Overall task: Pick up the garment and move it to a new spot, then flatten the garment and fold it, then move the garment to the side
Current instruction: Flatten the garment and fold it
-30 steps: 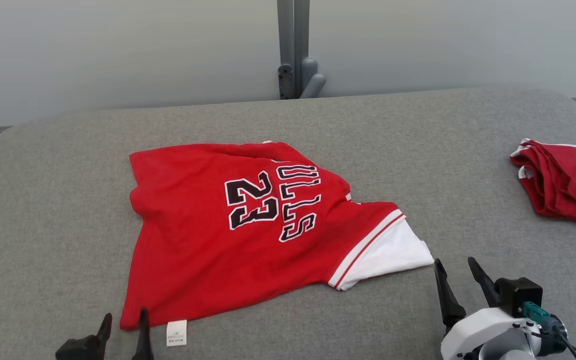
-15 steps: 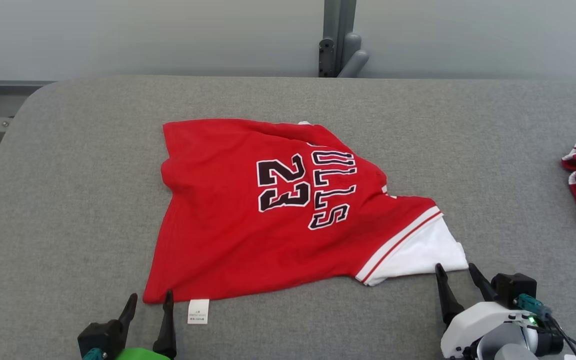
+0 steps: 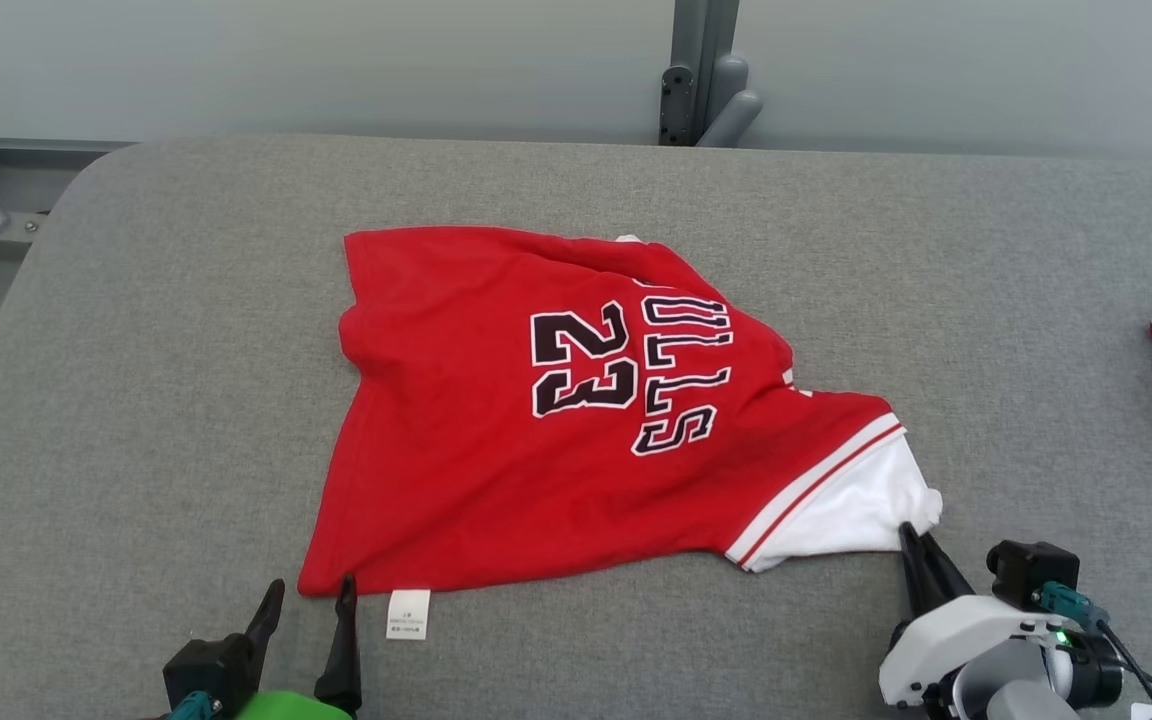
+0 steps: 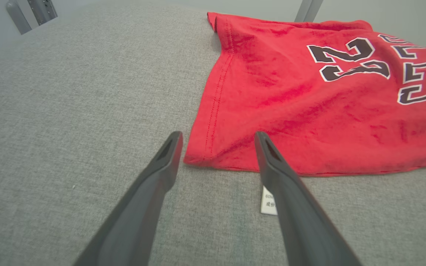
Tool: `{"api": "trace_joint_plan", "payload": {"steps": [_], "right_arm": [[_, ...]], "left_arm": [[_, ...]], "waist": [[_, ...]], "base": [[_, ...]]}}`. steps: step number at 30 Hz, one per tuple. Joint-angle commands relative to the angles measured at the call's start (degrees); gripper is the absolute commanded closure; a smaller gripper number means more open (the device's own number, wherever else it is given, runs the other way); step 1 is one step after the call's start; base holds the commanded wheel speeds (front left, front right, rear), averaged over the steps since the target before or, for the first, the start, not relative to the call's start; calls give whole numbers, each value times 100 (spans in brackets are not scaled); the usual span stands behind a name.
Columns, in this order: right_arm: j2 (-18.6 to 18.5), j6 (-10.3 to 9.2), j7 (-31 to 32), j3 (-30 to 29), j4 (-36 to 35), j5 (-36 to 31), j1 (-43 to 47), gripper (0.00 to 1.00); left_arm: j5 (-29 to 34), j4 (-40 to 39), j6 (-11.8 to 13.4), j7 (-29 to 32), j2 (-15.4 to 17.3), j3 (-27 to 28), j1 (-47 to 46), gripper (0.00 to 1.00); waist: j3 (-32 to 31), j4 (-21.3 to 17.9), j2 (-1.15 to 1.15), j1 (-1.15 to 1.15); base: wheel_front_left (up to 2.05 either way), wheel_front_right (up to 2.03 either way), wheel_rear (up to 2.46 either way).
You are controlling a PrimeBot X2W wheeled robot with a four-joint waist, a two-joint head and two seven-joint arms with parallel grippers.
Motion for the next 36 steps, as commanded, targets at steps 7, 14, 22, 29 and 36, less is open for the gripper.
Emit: {"api": "trace_joint_plan", "payload": {"steps": [7,14,22,29,36], "right_arm": [[-15,-7,-1,334,-733,435,-137,100],[-13,-6,-1,922,-1327,633,-628,100],[-16,-6,-1,1622,-615,822,-1746,0],[-28,-5,-7,1776,-759,967,-1700,0],[-18,-5,-7,1428,-906,668,-1088,0]], "left_arm": [[-22,-34,1,0,21,-41,-27,0],[-85,9,-10,0,21,-290,-95,0],[-123,92,-23,0,21,-590,-141,0],[-183,71,80,1,20,-447,67,0],[-91,-8,115,1,19,-231,219,0]], "waist": [[-39,-15,0,0],[-135,223,0,0],[-246,854,0,0],[-366,754,0,0],[-551,265,0,0]], "base": [[0,0,0],[0,0,0],[0,0,0],[0,0,0],[0,0,0]]}}
